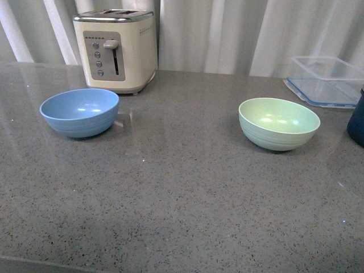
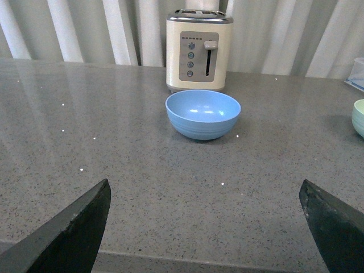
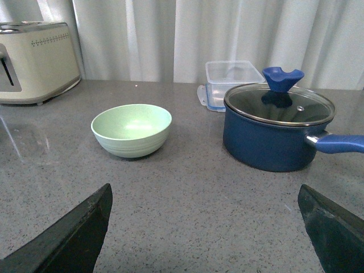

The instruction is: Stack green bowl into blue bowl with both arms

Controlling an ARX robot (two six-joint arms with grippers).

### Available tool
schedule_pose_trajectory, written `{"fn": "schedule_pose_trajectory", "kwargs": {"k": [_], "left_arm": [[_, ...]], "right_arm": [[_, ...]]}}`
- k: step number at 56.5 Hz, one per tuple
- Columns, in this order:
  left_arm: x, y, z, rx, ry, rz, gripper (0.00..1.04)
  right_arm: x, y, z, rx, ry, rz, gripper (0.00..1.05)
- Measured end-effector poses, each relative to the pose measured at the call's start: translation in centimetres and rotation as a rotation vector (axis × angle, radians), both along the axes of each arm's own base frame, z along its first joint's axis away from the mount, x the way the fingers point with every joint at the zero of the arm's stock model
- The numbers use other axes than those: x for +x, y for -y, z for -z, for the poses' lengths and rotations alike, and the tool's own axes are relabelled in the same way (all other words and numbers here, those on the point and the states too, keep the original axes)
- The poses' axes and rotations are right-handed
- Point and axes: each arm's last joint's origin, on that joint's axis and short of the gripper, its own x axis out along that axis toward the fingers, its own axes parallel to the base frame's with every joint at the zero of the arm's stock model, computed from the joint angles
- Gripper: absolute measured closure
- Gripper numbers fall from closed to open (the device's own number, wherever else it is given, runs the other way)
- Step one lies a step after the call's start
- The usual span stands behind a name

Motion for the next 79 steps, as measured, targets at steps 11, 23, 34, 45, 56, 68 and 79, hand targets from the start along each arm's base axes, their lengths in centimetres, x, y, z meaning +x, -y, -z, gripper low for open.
{"fn": "schedule_pose_trajectory", "kwargs": {"k": [11,23,34,45,56,68,79], "left_arm": [[0.0,0.0,0.0,0.0,0.0,0.0,0.07],[0.0,0.0,0.0,0.0,0.0,0.0,0.07],[0.4,-0.2,0.3,0.023,-0.176,-0.226,0.07],[1.9,-1.6,-3.7,-0.055,-0.193,-0.227,0.07],[5.1,-3.5,-7.8,-0.153,-0.234,-0.233,0.07],[9.9,-4.9,-10.9,-0.261,-0.313,-0.23,0.07],[14.7,-5.5,-12.1,-0.341,-0.386,-0.202,0.07]], "right_arm": [[0.0,0.0,0.0,0.0,0.0,0.0,0.1],[0.0,0.0,0.0,0.0,0.0,0.0,0.1],[0.0,0.0,0.0,0.0,0.0,0.001,0.1],[0.0,0.0,0.0,0.0,0.001,0.0,0.1],[0.0,0.0,0.0,0.0,0.001,0.0,0.1],[0.0,0.0,0.0,0.0,0.001,0.0,0.1],[0.0,0.0,0.0,0.0,0.001,0.0,0.1]]}}
